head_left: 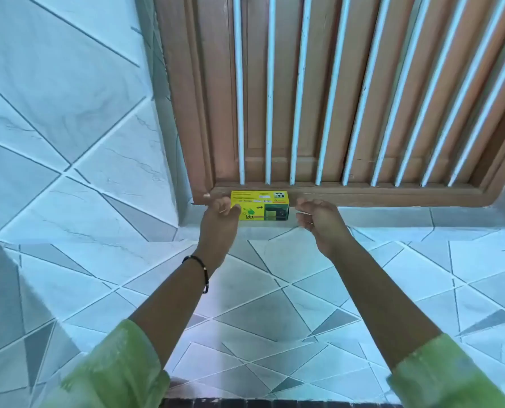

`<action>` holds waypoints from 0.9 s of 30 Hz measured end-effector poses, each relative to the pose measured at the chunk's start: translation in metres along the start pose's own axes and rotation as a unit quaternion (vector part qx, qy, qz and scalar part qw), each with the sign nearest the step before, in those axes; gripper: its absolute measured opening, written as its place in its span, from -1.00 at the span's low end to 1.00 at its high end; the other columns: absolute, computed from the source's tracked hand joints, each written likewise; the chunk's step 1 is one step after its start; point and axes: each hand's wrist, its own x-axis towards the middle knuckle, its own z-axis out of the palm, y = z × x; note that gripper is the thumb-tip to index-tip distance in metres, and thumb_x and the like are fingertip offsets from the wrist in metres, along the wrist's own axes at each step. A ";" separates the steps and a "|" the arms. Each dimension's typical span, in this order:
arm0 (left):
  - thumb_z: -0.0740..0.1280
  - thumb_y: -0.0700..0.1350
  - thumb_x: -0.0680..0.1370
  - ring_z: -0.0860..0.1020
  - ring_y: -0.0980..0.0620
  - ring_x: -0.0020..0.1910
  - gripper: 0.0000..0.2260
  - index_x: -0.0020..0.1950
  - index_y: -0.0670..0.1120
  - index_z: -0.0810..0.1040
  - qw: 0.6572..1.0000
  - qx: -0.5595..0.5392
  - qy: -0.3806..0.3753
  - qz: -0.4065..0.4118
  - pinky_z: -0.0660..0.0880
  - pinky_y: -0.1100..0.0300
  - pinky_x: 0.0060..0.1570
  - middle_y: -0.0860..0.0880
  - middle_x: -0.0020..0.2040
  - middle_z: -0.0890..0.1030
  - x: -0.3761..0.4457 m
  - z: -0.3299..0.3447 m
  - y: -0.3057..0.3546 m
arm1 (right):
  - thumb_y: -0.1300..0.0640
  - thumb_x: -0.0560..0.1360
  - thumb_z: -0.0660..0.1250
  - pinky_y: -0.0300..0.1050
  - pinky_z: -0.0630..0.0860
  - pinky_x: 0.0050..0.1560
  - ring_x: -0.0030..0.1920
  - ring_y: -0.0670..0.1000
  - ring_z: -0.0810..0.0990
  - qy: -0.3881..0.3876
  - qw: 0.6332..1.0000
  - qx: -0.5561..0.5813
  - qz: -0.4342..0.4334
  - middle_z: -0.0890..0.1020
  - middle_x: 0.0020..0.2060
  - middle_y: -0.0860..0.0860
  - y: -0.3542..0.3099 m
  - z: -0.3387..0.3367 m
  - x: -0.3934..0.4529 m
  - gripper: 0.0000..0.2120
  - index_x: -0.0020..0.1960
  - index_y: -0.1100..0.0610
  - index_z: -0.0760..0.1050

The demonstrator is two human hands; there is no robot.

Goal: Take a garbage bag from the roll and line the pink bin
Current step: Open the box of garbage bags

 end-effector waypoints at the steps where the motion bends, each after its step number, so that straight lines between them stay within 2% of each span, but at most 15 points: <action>1: 0.31 -0.08 0.49 0.41 0.01 -0.10 -0.90 -0.21 0.05 0.42 1.000 0.015 0.008 0.004 0.34 0.14 -0.01 0.03 -0.12 0.47 0.007 0.007 -0.002 | 0.32 0.51 0.24 -0.23 0.35 -0.26 -0.29 -0.01 0.42 0.007 1.000 -0.006 -0.003 0.49 -0.30 0.00 0.001 0.001 0.010 -0.81 -0.22 0.12 0.49; 3: 0.28 -0.12 0.52 0.42 0.01 -0.09 -0.88 -0.18 0.07 0.42 0.999 0.050 0.017 -0.007 0.31 0.19 -0.02 0.10 -0.18 0.47 0.018 0.016 -0.005 | 0.31 0.51 0.24 -0.23 0.30 -0.29 -0.31 -0.01 0.38 0.021 1.000 -0.018 0.002 0.46 -0.33 0.00 0.005 0.003 0.028 -0.81 -0.24 0.12 0.48; 4: 0.27 -0.14 0.53 0.44 0.01 -0.07 -0.93 -0.07 0.03 0.48 0.998 0.062 0.023 -0.016 0.31 0.21 -0.02 0.10 -0.15 0.50 0.022 0.021 -0.007 | 0.30 0.51 0.24 -0.21 0.28 -0.28 -0.29 0.00 0.38 0.020 0.999 -0.024 0.008 0.46 -0.32 0.02 0.009 0.005 0.037 -0.82 -0.24 0.12 0.47; 6: 0.25 -0.15 0.54 0.48 -0.02 -0.04 -0.78 0.18 -0.08 0.50 0.996 0.086 0.022 -0.020 0.32 0.23 -0.05 0.00 -0.03 0.57 0.027 0.027 -0.011 | 0.27 0.48 0.26 -0.18 0.29 -0.22 -0.16 0.05 0.44 0.006 1.000 -0.029 0.011 0.52 -0.22 0.08 0.017 0.011 0.050 -0.87 -0.22 0.12 0.48; 7: 0.24 -0.16 0.54 0.49 -0.06 -0.02 -0.73 0.23 -0.10 0.47 0.995 0.094 0.026 -0.024 0.33 0.21 -0.05 -0.05 0.03 0.59 0.031 0.029 -0.013 | 0.26 0.48 0.26 -0.18 0.31 -0.20 -0.10 0.06 0.47 -0.003 0.999 -0.032 0.009 0.55 -0.17 0.08 0.022 0.013 0.055 -0.88 -0.21 0.10 0.49; 9: 0.23 -0.15 0.54 0.52 -0.15 0.05 -0.71 0.27 -0.11 0.43 0.993 0.112 0.028 -0.024 0.38 0.15 -0.03 -0.12 0.09 0.60 0.034 0.031 -0.017 | 0.27 0.50 0.26 -0.20 0.36 -0.15 -0.10 0.00 0.50 -0.015 0.999 -0.041 0.010 0.58 -0.16 0.01 0.025 0.016 0.057 -0.86 -0.15 0.08 0.54; 11: 0.23 -0.14 0.54 0.52 -0.19 0.09 -0.70 0.27 -0.12 0.43 0.987 0.158 0.023 -0.009 0.42 0.09 0.04 -0.14 0.10 0.60 0.035 0.032 -0.021 | 0.27 0.54 0.24 -0.25 0.38 -0.06 -0.12 -0.11 0.51 -0.033 0.998 -0.051 0.000 0.60 -0.13 -0.05 0.028 0.015 0.056 -0.82 0.06 0.13 0.57; 13: 0.26 -0.14 0.53 0.53 -0.18 0.10 -0.67 0.30 -0.10 0.43 0.980 0.195 0.024 0.025 0.43 0.08 0.09 -0.12 0.11 0.61 0.028 0.030 -0.023 | 0.29 0.54 0.24 -0.32 0.40 -0.03 -0.04 -0.14 0.54 -0.062 0.995 -0.066 -0.039 0.63 -0.01 -0.03 0.031 0.013 0.048 -0.71 0.23 0.14 0.52; 16: 0.27 -0.19 0.53 0.54 -0.13 0.05 -0.65 0.32 -0.07 0.41 0.983 0.172 0.035 0.055 0.41 0.21 0.02 -0.07 0.05 0.60 0.013 0.029 -0.025 | 0.33 0.54 0.21 -0.38 0.43 0.04 0.06 -0.12 0.56 -0.079 0.992 -0.051 -0.079 0.63 0.11 0.01 0.037 0.009 0.034 -0.63 0.32 0.15 0.46; 18: 0.26 -0.18 0.53 0.53 -0.07 0.11 -0.64 0.33 -0.06 0.39 0.987 0.134 0.037 0.086 0.41 0.20 0.12 -0.03 0.10 0.57 -0.002 0.029 -0.028 | 0.33 0.56 0.19 -0.31 0.41 0.19 0.16 -0.11 0.54 -0.082 0.992 -0.015 -0.091 0.60 0.19 0.00 0.039 0.007 0.023 -0.60 0.36 0.11 0.43; 20: 0.24 -0.10 0.53 0.48 -0.03 0.22 -0.60 0.37 -0.06 0.35 0.988 0.112 0.036 0.102 0.39 0.06 0.29 -0.02 0.23 0.53 -0.017 0.025 -0.034 | 0.25 0.57 0.20 -0.14 0.40 0.22 0.20 -0.07 0.51 -0.066 0.994 0.007 -0.085 0.58 0.22 -0.04 0.039 0.008 0.004 -0.62 0.36 0.01 0.43; 22: 0.23 -0.09 0.54 0.43 0.03 0.29 -0.57 0.41 0.00 0.29 0.990 0.100 0.037 0.091 0.34 0.02 0.34 0.01 0.31 0.47 -0.035 0.020 -0.039 | 0.19 0.58 0.22 -0.08 0.45 0.10 0.12 -0.04 0.54 -0.040 0.996 0.037 -0.075 0.59 0.17 -0.04 0.041 0.009 -0.019 -0.67 0.31 -0.04 0.47; 25: 0.28 -0.05 0.53 0.43 0.03 0.32 -0.53 0.42 0.04 0.27 0.994 0.021 0.056 0.090 0.38 0.05 0.33 0.02 0.36 0.43 -0.067 0.011 -0.040 | 0.16 0.56 0.27 -0.10 0.49 0.00 0.00 0.02 0.59 -0.023 0.996 0.051 -0.075 0.64 0.03 0.03 0.046 0.008 -0.054 -0.78 0.15 -0.04 0.56; 27: 0.28 -0.03 0.55 0.47 0.02 0.29 -0.54 0.43 0.03 0.26 0.994 -0.027 0.063 0.082 0.43 0.17 0.27 -0.02 0.36 0.41 -0.091 0.001 -0.038 | 0.16 0.53 0.31 -0.09 0.48 -0.03 -0.06 0.05 0.60 -0.012 0.997 0.050 -0.066 0.65 0.07 0.13 0.051 0.009 -0.079 -0.82 0.09 0.00 0.58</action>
